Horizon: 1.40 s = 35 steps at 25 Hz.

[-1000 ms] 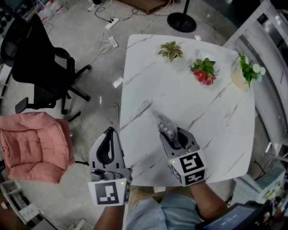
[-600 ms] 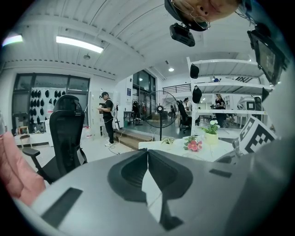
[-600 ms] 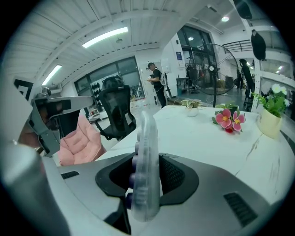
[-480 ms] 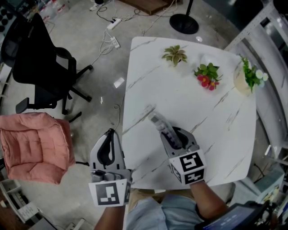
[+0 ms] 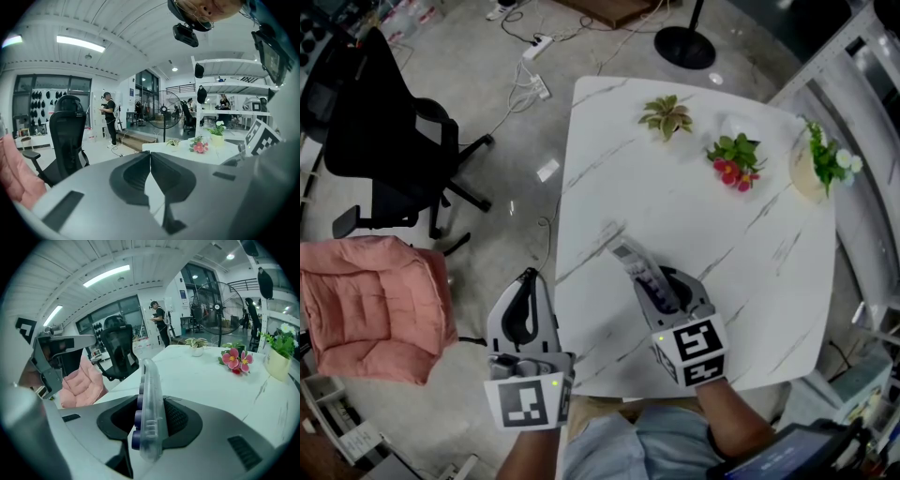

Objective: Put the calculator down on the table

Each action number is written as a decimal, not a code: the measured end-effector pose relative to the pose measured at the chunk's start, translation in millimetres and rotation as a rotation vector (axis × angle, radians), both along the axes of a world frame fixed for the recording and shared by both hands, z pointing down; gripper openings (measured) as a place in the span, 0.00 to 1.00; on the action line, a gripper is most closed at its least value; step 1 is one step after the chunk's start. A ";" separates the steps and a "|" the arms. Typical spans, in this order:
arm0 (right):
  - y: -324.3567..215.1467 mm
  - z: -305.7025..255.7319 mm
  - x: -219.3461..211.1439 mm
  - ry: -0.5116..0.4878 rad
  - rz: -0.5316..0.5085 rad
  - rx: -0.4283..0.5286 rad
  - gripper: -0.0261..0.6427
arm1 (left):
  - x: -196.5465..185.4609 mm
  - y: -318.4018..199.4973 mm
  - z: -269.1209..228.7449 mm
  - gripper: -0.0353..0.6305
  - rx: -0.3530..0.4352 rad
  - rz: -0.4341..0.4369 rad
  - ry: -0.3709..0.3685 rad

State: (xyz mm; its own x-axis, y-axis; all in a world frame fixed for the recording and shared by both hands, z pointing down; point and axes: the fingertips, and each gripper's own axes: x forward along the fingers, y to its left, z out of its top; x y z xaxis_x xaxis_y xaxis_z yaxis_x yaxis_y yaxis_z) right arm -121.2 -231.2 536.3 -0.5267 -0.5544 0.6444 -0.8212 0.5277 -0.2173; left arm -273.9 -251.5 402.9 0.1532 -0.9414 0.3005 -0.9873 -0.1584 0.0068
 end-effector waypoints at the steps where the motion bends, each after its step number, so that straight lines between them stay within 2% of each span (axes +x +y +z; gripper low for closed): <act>1: -0.3 0.2 0.4 0.001 0.000 -0.001 0.28 | 0.7 -1.1 -1.0 0.07 0.002 0.002 -0.001; 22: -14.9 10.5 36.6 -0.022 0.070 -0.006 0.41 | 24.0 0.6 -2.8 0.06 0.008 0.038 -0.023; 28: -13.2 20.3 42.1 -0.025 0.075 -0.018 0.39 | 32.5 1.7 -7.2 0.06 0.003 0.050 -0.016; 31: -16.5 10.5 44.1 -0.034 0.082 0.016 0.38 | 35.8 4.8 -9.1 0.07 0.007 0.058 -0.025; 35: -21.9 -31.7 50.1 -0.068 0.101 0.115 0.35 | 47.2 10.6 -27.4 0.07 0.031 0.069 -0.030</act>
